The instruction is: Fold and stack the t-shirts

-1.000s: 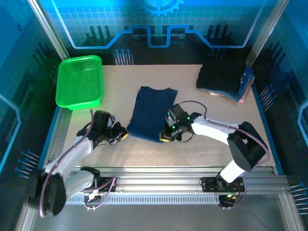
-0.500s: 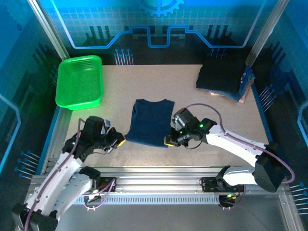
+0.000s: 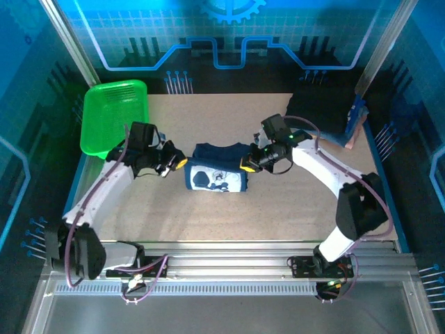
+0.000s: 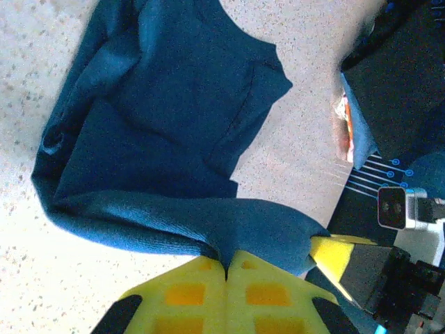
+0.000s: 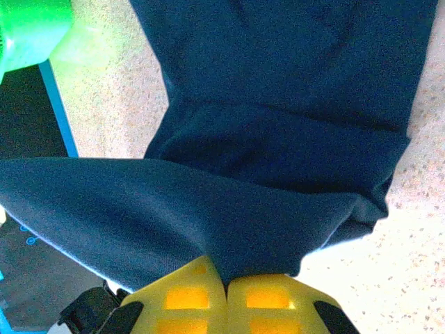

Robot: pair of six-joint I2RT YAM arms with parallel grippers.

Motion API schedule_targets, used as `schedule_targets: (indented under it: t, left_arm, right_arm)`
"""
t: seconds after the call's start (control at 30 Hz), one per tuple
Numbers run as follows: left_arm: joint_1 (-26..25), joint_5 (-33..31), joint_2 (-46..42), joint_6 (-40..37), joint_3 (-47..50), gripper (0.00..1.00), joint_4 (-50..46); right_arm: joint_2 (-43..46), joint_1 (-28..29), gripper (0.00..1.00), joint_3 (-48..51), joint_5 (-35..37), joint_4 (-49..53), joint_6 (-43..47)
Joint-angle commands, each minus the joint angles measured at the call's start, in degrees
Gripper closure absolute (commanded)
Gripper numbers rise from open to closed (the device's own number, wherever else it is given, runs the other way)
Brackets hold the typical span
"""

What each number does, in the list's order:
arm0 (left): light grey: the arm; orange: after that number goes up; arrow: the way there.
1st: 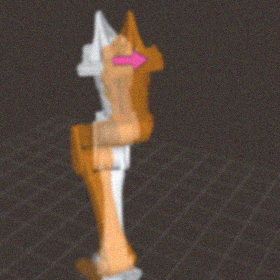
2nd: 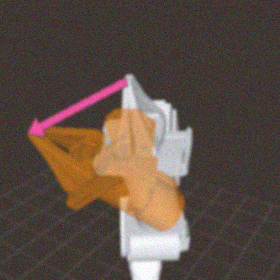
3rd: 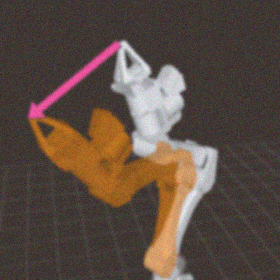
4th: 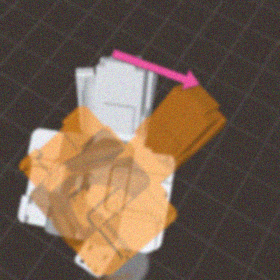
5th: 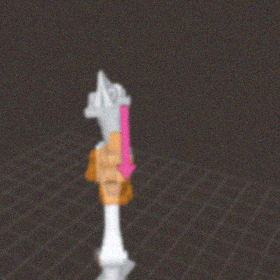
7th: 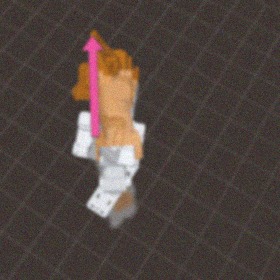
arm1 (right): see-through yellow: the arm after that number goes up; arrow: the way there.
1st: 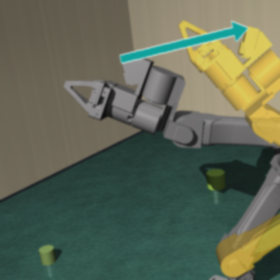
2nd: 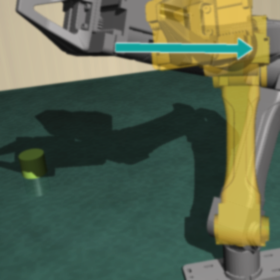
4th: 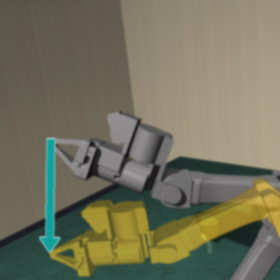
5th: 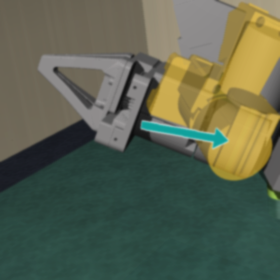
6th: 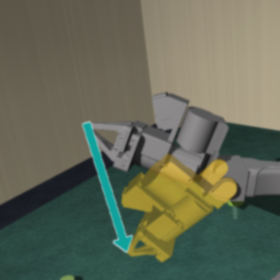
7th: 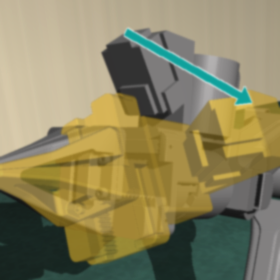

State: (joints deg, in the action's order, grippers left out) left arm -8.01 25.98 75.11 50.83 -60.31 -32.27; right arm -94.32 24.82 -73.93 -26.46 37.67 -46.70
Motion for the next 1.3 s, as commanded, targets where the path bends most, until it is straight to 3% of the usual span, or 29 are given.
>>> schedule_targets:
  t: [0.0, 0.5, 0.77, 0.83, 0.9, 0.93, 0.97, 1.1, 1.13, 1.17, 1.2, 1.27]
  left_arm:
    - [2.1, 2.5, 4.2, -3.4, -3.3, 1.0, 2.7]
    - [4.3, 5.5, 24.2, -7.8, -16.0, 1.0, 4.8]
    - [6.3, 6.0, 35.2, -9.1, -22.0, 1.0, 6.5]
    - [6.7, 6.3, 38.4, -9.8, -24.1, 1.0, 6.9]
    - [6.9, 6.5, 41.8, -10.4, -26.7, 1.0, 6.8]
    - [7.0, 7.1, 43.5, -10.0, -27.9, 0.93, 7.6]
    - [7.0, 8.2, 44.9, -9.2, -29.0, 0.76, 8.7]
    - [7.6, 8.9, 45.7, -5.0, -35.4, 0.42, 10.3]
    - [7.7, 8.8, 45.1, -4.0, -37.6, 0.22, 9.8]
    - [7.8, 8.9, 44.2, -3.3, -39.7, 0.08, 9.7]
    - [8.0, 8.8, 43.3, -3.2, -41.6, 0.02, 8.9]
    - [8.2, 8.0, 40.4, -4.4, -45.2, 0.01, 6.0]
  right_arm:
    - [-3.4, -2.7, 1.0, -3.4, -2.2, 4.1, 3.4]
    - [-15.8, -7.2, 1.0, -13.9, -4.1, 6.1, 4.2]
    - [-28.2, -9.3, 1.0, -26.2, -5.1, 9.8, 5.7]
    - [-31.6, -9.9, 0.98, -29.4, -5.4, 10.8, 6.0]
    - [-35.4, -10.5, 0.87, -32.5, -6.4, 11.0, 5.7]
    - [-37.3, -10.9, 0.72, -34.6, -6.8, 11.3, 5.0]
    - [-38.6, -11.3, 0.67, -36.3, -7.4, 10.4, 4.1]
    - [-39.8, -12.4, 0.49, -44.9, -6.4, 6.3, 2.0]
    - [-39.3, -12.6, 0.44, -48.2, -5.1, 7.1, 3.0]
    - [-39.3, -12.9, 0.4, -51.5, -3.7, 8.7, 4.4]
    - [-37.3, -13.0, 0.38, -53.5, -2.7, 10.0, 5.8]
    - [-33.4, -12.9, 0.35, -54.5, -0.8, 12.2, 9.2]
